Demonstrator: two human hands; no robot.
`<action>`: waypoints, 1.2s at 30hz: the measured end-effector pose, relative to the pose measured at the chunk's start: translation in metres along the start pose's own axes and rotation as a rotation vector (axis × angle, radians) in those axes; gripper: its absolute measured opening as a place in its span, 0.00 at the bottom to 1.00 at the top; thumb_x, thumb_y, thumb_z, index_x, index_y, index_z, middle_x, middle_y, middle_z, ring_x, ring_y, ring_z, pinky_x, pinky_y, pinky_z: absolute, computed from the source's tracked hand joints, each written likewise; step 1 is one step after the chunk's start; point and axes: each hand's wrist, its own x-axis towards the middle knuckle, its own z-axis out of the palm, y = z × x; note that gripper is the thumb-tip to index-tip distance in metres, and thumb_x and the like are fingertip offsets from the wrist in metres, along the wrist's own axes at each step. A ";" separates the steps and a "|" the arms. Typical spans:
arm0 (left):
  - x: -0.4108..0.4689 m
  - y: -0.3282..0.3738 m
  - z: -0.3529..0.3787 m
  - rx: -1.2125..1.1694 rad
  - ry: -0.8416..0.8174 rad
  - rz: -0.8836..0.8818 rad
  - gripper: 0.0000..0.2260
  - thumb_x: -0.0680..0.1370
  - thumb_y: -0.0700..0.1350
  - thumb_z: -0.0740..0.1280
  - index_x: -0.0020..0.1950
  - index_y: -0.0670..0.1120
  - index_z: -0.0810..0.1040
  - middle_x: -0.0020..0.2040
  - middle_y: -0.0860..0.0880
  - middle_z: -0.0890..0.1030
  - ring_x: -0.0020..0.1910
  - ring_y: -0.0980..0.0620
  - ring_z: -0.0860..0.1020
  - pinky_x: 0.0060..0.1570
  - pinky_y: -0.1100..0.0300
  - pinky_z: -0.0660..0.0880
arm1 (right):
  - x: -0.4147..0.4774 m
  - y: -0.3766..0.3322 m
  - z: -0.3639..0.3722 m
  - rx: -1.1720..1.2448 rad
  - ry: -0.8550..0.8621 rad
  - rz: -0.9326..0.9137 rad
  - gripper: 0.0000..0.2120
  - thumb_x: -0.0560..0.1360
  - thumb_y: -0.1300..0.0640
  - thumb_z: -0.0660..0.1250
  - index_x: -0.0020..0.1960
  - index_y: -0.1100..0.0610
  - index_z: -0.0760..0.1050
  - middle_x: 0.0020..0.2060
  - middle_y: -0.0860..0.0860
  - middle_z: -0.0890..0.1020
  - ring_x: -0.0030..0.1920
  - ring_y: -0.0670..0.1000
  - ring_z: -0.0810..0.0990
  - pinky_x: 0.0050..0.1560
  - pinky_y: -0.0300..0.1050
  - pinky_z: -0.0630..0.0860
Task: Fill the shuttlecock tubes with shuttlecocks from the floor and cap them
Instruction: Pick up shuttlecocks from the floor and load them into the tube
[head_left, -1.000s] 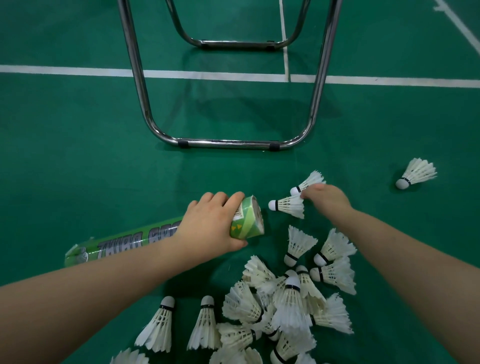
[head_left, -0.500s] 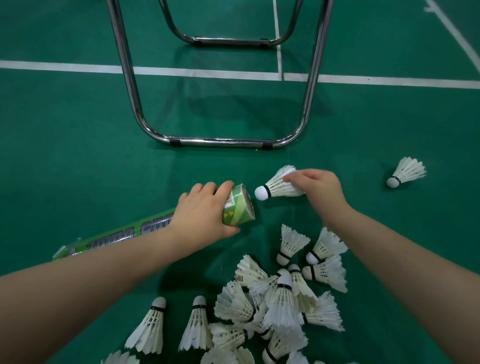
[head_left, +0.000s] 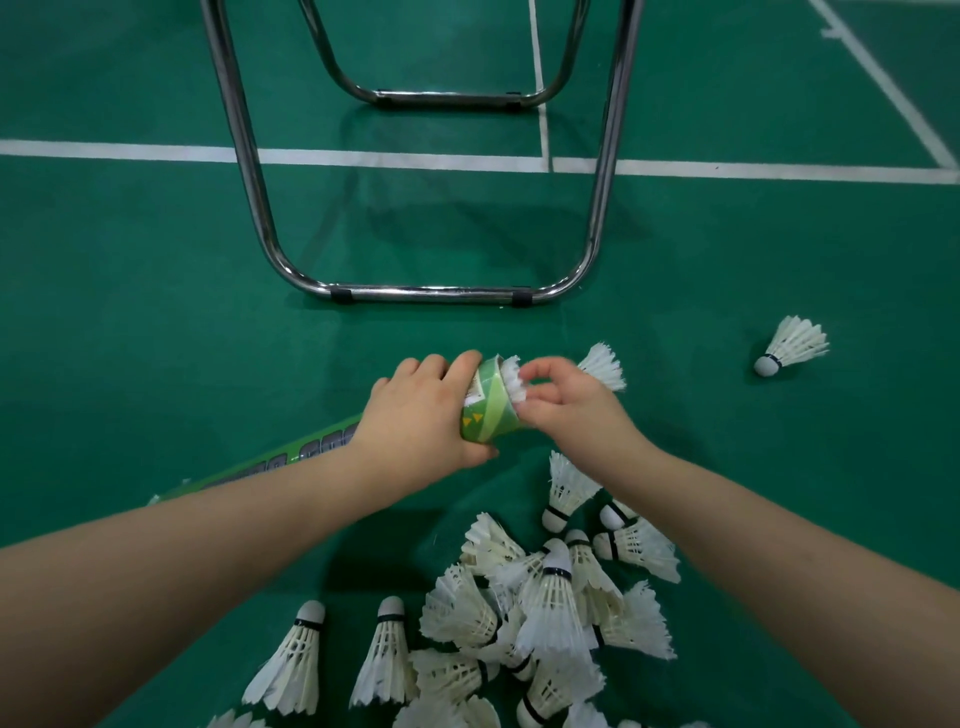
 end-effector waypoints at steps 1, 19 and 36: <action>0.001 0.003 0.000 0.004 -0.001 0.016 0.39 0.67 0.63 0.70 0.72 0.53 0.58 0.60 0.49 0.72 0.59 0.47 0.70 0.57 0.51 0.70 | 0.001 -0.001 0.000 -0.021 -0.072 0.039 0.12 0.71 0.66 0.64 0.52 0.55 0.76 0.49 0.56 0.82 0.51 0.53 0.79 0.58 0.52 0.75; 0.034 0.055 0.014 0.031 -0.021 0.060 0.37 0.69 0.61 0.69 0.72 0.53 0.55 0.62 0.47 0.70 0.61 0.45 0.67 0.59 0.48 0.67 | 0.066 0.032 -0.095 -0.049 0.143 0.353 0.15 0.76 0.51 0.62 0.33 0.56 0.75 0.26 0.51 0.75 0.36 0.50 0.79 0.40 0.41 0.71; 0.044 0.058 0.030 0.088 -0.065 0.027 0.38 0.70 0.61 0.69 0.73 0.52 0.54 0.61 0.46 0.70 0.61 0.44 0.68 0.58 0.48 0.68 | 0.064 0.056 -0.093 -0.017 0.614 -0.013 0.10 0.74 0.62 0.64 0.49 0.55 0.82 0.36 0.47 0.81 0.25 0.42 0.71 0.24 0.30 0.65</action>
